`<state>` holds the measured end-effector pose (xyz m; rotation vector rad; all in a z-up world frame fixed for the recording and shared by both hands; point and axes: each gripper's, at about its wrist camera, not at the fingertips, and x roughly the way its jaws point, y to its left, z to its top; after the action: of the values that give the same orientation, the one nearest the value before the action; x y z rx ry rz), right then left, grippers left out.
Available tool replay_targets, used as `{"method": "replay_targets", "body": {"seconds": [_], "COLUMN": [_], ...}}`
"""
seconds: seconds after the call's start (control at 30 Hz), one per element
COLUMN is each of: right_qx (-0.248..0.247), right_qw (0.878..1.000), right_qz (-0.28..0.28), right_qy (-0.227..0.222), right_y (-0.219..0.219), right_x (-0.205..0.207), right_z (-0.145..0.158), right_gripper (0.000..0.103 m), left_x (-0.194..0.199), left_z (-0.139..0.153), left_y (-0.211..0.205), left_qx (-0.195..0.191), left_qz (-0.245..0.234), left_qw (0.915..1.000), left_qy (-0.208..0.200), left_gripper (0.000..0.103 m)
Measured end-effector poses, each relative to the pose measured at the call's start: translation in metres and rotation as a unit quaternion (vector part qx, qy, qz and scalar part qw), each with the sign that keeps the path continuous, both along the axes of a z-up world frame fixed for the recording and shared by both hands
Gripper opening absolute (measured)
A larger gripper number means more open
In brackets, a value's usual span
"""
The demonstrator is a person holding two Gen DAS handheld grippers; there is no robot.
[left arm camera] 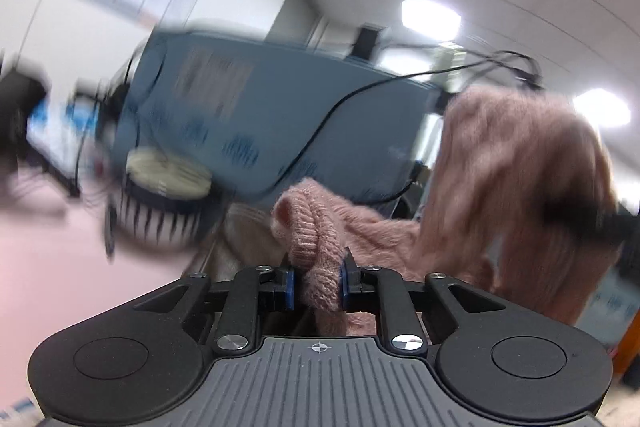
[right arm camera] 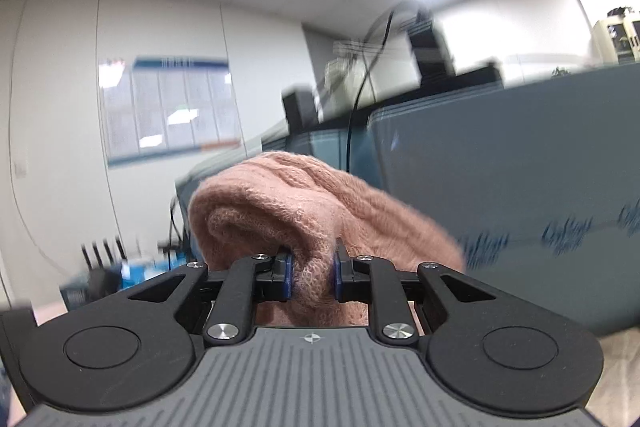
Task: Fold clothes
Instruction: 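Grasp the pink sweater with the right gripper while the left gripper grasps another part, then lay the pink sweater flat on the table and open both grippers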
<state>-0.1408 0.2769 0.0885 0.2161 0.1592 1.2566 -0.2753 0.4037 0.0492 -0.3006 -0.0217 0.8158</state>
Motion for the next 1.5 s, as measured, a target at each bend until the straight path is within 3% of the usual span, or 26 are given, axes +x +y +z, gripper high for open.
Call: {"method": "replay_targets", "body": {"seconds": [0.07, 0.17, 0.4, 0.57, 0.8, 0.93, 1.1, 1.17, 1.23, 1.37, 1.4, 1.5], "right_qx": [0.027, 0.058, 0.087, 0.043, -0.046, -0.097, -0.142, -0.151, -0.159, -0.185, -0.195, -0.233], "right_qw": [1.0, 0.998, 0.995, 0.991, 0.976, 0.961, 0.948, 0.945, 0.944, 0.942, 0.941, 0.93], "right_qz": [-0.002, -0.009, -0.055, -0.121, -0.21, -0.242, -0.256, -0.263, -0.268, -0.276, -0.276, -0.279], "right_qy": [0.007, 0.005, -0.009, -0.025, 0.04, 0.089, 0.125, 0.125, 0.109, 0.045, 0.022, -0.046], "right_y": [-0.016, -0.041, -0.125, -0.19, -0.276, -0.307, -0.329, -0.332, -0.332, -0.325, -0.322, -0.31], "right_x": [0.002, 0.006, 0.023, 0.041, 0.069, 0.074, 0.08, 0.079, 0.076, 0.066, 0.064, 0.056], "right_z": [0.01, 0.022, 0.032, 0.016, -0.042, -0.075, -0.096, -0.097, -0.096, -0.091, -0.09, -0.089], "right_gripper": [0.017, 0.016, 0.015, 0.015, 0.015, 0.015, 0.018, 0.023, 0.049, 0.071, 0.079, 0.083], "left_x": [0.002, 0.0, 0.003, 0.021, 0.054, 0.065, 0.067, 0.068, 0.07, 0.07, 0.07, 0.069], "left_z": [0.005, 0.01, 0.018, 0.011, -0.009, -0.019, -0.024, -0.025, -0.025, -0.024, -0.024, -0.024], "left_y": [-0.021, -0.046, -0.095, -0.123, -0.157, -0.159, -0.153, -0.151, -0.149, -0.149, -0.149, -0.151], "left_qx": [0.055, 0.095, 0.124, 0.11, 0.07, 0.078, 0.065, 0.059, 0.057, 0.071, 0.073, 0.084], "left_qz": [0.001, -0.021, -0.097, -0.172, -0.276, -0.279, -0.269, -0.262, -0.251, -0.221, -0.217, -0.207], "left_qw": [0.9985, 0.9952, 0.9864, 0.9786, 0.9563, 0.9512, 0.9536, 0.9551, 0.9575, 0.963, 0.9637, 0.9649], "left_qy": [0.01, -0.003, -0.047, -0.023, 0.065, 0.105, 0.119, 0.124, 0.13, 0.138, 0.137, 0.139], "left_gripper": [0.017, 0.017, 0.016, 0.016, 0.016, 0.016, 0.017, 0.022, 0.024, 0.059, 0.064, 0.074]}}
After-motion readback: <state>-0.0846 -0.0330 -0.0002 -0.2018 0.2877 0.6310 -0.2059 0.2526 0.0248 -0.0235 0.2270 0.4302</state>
